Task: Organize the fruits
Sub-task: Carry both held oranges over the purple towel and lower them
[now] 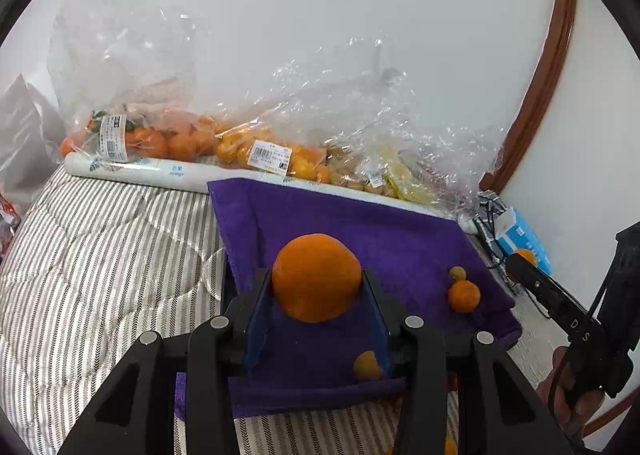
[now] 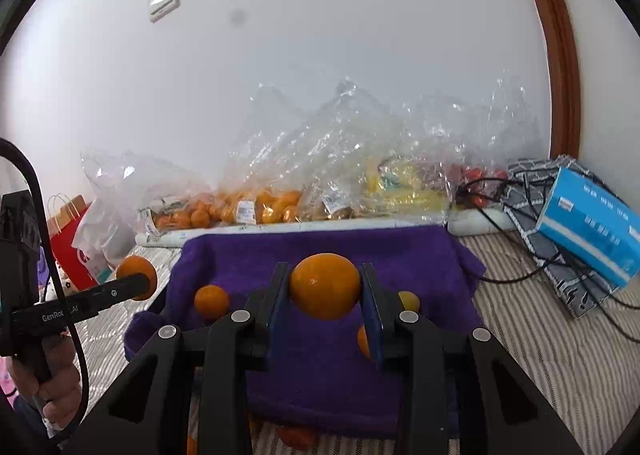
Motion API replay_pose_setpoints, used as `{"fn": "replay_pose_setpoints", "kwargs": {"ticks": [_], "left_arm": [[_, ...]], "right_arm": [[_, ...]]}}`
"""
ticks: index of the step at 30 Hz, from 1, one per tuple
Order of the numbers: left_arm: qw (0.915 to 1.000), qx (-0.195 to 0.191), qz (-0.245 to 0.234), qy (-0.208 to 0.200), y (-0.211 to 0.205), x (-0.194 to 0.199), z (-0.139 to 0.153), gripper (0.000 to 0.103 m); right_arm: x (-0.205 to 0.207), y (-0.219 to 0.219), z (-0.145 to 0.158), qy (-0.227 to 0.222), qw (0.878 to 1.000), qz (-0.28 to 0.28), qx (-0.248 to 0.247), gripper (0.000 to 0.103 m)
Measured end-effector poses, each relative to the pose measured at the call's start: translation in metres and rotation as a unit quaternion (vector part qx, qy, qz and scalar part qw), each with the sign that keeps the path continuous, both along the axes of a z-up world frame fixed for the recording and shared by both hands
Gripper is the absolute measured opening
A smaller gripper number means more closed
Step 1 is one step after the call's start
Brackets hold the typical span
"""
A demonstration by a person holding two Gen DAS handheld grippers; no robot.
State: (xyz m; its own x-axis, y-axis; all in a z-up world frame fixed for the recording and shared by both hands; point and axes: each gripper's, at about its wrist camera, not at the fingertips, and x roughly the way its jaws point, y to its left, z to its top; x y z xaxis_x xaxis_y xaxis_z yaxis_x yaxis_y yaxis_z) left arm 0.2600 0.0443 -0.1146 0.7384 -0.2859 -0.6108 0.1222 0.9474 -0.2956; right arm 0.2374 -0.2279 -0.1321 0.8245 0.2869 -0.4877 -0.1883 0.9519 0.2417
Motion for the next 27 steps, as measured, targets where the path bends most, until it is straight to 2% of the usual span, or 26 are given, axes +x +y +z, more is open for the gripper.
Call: {"fn": "replay_pose_setpoints", "kwargs": {"ticks": [4, 9, 17, 27], "left_arm": [[0.9999, 0.002, 0.008, 0.014, 0.001, 0.006, -0.009, 0.041], [0.9995, -0.018, 0.01, 0.026, 0.008, 0.009, -0.015, 0.042], [0.9993, -0.008, 0.02, 0.031, 0.007, 0.012, -0.022, 0.041], [0.9992, -0.006, 0.022, 0.032, 0.008, 0.014, -0.025, 0.042]], "right_arm": [[0.003, -0.002, -0.009, 0.009, 1.0, 0.0, -0.004, 0.034], [0.007, -0.006, -0.015, 0.021, 1.0, -0.005, -0.015, 0.034], [0.005, -0.011, -0.014, 0.025, 0.999, -0.016, -0.016, 0.034], [0.008, -0.009, -0.019, 0.043, 0.998, -0.021, -0.043, 0.034]]}}
